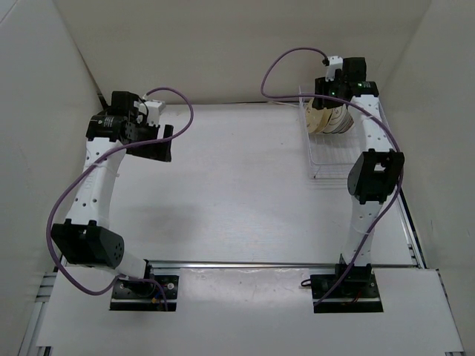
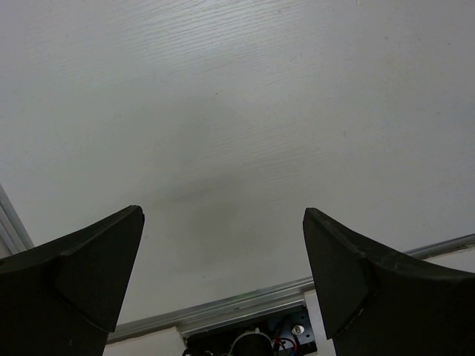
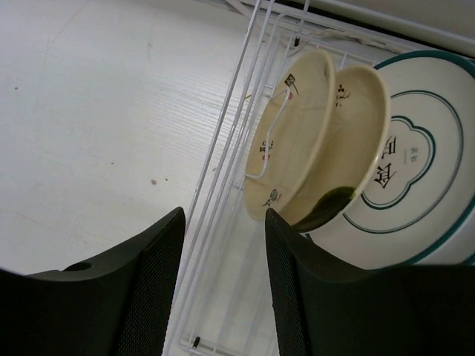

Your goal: Unload the plates from the dish rack

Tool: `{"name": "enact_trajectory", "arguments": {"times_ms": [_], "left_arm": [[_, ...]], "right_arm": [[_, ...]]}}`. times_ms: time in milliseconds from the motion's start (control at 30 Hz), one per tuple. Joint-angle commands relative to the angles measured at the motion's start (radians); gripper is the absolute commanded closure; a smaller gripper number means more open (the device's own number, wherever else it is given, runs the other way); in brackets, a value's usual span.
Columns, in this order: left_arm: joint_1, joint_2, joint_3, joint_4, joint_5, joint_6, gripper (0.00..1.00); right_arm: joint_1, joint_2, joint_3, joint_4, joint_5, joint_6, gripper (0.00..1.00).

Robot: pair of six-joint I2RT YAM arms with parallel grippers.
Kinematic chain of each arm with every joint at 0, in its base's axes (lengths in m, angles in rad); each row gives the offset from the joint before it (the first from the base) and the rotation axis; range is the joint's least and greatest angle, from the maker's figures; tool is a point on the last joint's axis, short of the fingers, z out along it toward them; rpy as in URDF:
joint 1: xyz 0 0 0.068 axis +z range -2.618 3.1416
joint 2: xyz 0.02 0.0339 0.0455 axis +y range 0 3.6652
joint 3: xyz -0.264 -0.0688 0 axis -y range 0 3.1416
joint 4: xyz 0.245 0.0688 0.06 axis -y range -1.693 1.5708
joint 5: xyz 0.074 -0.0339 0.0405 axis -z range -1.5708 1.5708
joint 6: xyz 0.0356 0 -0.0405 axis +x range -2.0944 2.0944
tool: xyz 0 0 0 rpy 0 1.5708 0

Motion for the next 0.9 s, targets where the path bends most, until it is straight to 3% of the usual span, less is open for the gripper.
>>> {"name": "enact_trajectory", "arguments": {"times_ms": [0, 300, 867], "left_arm": [[-0.003, 0.009, -0.002, -0.002, 0.019, 0.011, 0.01], [-0.003, 0.028, 0.007, -0.012, -0.001, 0.011, 0.01], [-0.003, 0.057, 0.017, -0.012, -0.010, 0.020, 0.01]], "right_arm": [[0.006, 0.014, 0.032, 0.005, 0.036, -0.014, 0.48], [0.006, 0.045, 0.032, 0.057, 0.173, -0.014, 0.47], [0.016, 0.168, 0.120, 0.077, 0.182, -0.014, 0.47]]}}
